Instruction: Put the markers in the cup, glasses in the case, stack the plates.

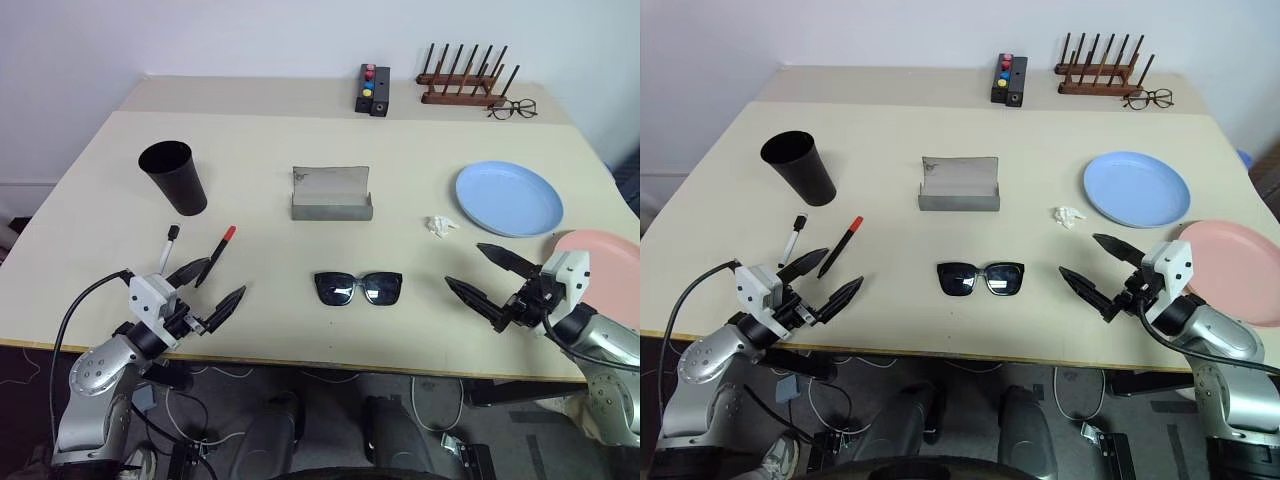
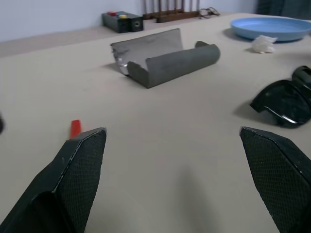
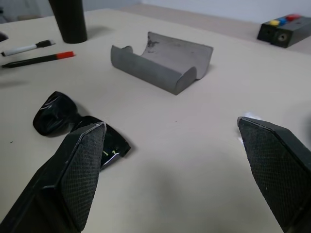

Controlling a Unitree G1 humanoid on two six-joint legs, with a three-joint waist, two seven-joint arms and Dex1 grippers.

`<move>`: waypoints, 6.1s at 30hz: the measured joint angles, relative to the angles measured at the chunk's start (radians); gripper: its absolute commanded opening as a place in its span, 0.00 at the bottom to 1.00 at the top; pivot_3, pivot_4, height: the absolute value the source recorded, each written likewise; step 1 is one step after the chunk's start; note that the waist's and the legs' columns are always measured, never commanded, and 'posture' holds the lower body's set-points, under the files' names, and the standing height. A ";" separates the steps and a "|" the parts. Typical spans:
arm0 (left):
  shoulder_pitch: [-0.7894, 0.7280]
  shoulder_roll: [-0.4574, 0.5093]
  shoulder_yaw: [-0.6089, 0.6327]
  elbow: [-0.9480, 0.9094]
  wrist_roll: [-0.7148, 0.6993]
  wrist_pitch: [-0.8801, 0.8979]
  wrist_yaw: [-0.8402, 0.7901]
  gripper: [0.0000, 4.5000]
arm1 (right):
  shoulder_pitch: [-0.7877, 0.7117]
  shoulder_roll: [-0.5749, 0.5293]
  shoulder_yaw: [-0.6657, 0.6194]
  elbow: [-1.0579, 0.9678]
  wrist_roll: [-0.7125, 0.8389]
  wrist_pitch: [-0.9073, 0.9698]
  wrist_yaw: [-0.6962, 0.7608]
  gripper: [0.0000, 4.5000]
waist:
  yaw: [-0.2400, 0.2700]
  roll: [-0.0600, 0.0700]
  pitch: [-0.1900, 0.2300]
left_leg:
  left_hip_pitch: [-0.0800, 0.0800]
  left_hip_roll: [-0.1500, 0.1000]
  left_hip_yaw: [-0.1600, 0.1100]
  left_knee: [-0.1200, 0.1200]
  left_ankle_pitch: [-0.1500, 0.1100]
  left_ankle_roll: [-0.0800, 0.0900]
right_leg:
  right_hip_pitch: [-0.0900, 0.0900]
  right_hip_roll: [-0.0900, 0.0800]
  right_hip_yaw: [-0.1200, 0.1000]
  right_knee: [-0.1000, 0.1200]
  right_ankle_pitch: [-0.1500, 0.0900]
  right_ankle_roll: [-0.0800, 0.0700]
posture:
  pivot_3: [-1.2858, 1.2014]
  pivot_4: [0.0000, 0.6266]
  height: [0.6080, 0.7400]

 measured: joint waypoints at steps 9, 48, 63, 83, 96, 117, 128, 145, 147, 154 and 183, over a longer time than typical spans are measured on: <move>-0.155 -0.035 0.010 -0.129 -0.075 0.281 0.248 1.00 | -0.215 -0.026 0.125 0.198 -0.053 -0.099 0.178 0.98 | -0.004 0.000 0.000 | 0.002 0.000 0.002 0.001 0.002 0.003 | 0.000 0.002 0.000 0.005 0.003 -0.001 | 0.52 0.24 1.00; -0.415 0.241 -0.035 -0.061 -0.043 1.011 0.295 1.00 | -0.709 0.039 0.509 0.432 -0.307 -0.011 0.370 0.98 | -0.008 -0.004 0.003 | 0.004 -0.001 0.002 0.001 0.003 -0.001 | -0.004 0.002 0.001 0.014 0.002 0.001 | 0.52 0.24 1.00; -0.500 0.206 -0.126 0.065 0.039 1.003 0.288 0.60 | -0.710 0.010 0.509 0.397 -0.335 0.022 0.349 1.00 | -0.007 -0.005 0.003 | 0.004 -0.001 0.002 0.001 0.003 0.000 | -0.004 0.002 0.001 0.014 0.004 0.004 | 0.52 0.24 1.00; -0.510 0.021 -0.070 -0.182 -0.005 0.846 0.316 0.01 | -0.709 0.009 0.508 0.378 -0.335 0.029 0.323 1.00 | -0.004 -0.005 0.003 | 0.003 -0.001 0.003 0.002 0.004 -0.001 | -0.004 0.002 0.001 0.013 0.004 0.004 | 0.52 0.24 1.00; -0.757 -0.131 0.097 0.288 0.201 0.183 0.649 0.01 | -0.752 0.051 0.496 0.430 -0.335 -0.025 0.244 1.00 | -0.002 -0.007 0.004 | 0.003 -0.002 0.003 0.002 0.005 -0.001 | -0.004 0.002 0.001 0.013 0.007 0.005 | 0.52 0.24 1.00; -1.075 -0.056 0.177 0.933 0.300 -0.322 0.881 0.01 | -0.778 0.115 0.490 0.473 -0.310 -0.055 0.221 1.00 | -0.004 -0.008 0.004 | 0.003 -0.004 0.005 0.004 0.005 -0.001 | -0.003 0.004 0.000 0.015 0.008 0.008 | 0.52 0.24 1.00; -1.118 -0.056 0.157 1.116 0.309 -0.417 0.879 0.01 | -0.840 0.207 0.399 0.483 -0.186 -0.007 0.174 1.00 | -0.009 -0.009 0.005 | 0.003 -0.004 0.004 0.004 0.005 -0.001 | -0.004 0.004 0.000 0.016 0.009 0.008 | 0.52 0.24 1.00; -1.118 -0.059 0.141 1.131 0.309 -0.439 0.842 0.01 | -0.882 0.249 0.303 0.433 0.026 0.294 0.118 1.00 | -0.010 -0.009 0.005 | 0.003 -0.004 0.004 0.004 0.005 -0.001 | -0.004 0.004 0.000 0.018 0.009 0.008 | 0.52 0.24 1.00; -1.118 -0.059 0.135 1.131 0.310 -0.441 0.838 0.01 | -0.882 0.249 0.303 0.433 0.026 0.294 0.120 1.00 | -0.010 -0.009 0.005 | 0.003 -0.004 0.005 0.004 0.005 -0.001 | -0.004 0.004 0.000 0.018 0.009 0.008 | 0.52 0.24 1.00; -1.118 -0.059 0.120 1.132 0.311 -0.449 0.833 0.01 | -0.881 0.251 0.311 0.430 0.014 0.244 0.146 1.00 | -0.013 -0.009 0.005 | 0.003 -0.004 0.004 0.004 0.005 -0.001 | -0.005 0.004 0.000 0.018 0.009 0.008 | 0.52 0.24 1.00; -1.058 -0.057 0.098 1.140 0.345 -0.480 0.822 0.61 | -0.855 0.255 0.332 0.398 -0.004 0.201 0.148 1.00 | -0.028 -0.009 0.005 | 0.003 -0.004 0.004 0.004 0.005 -0.001 | -0.006 0.004 0.000 0.020 0.009 0.008 | 0.52 0.24 1.00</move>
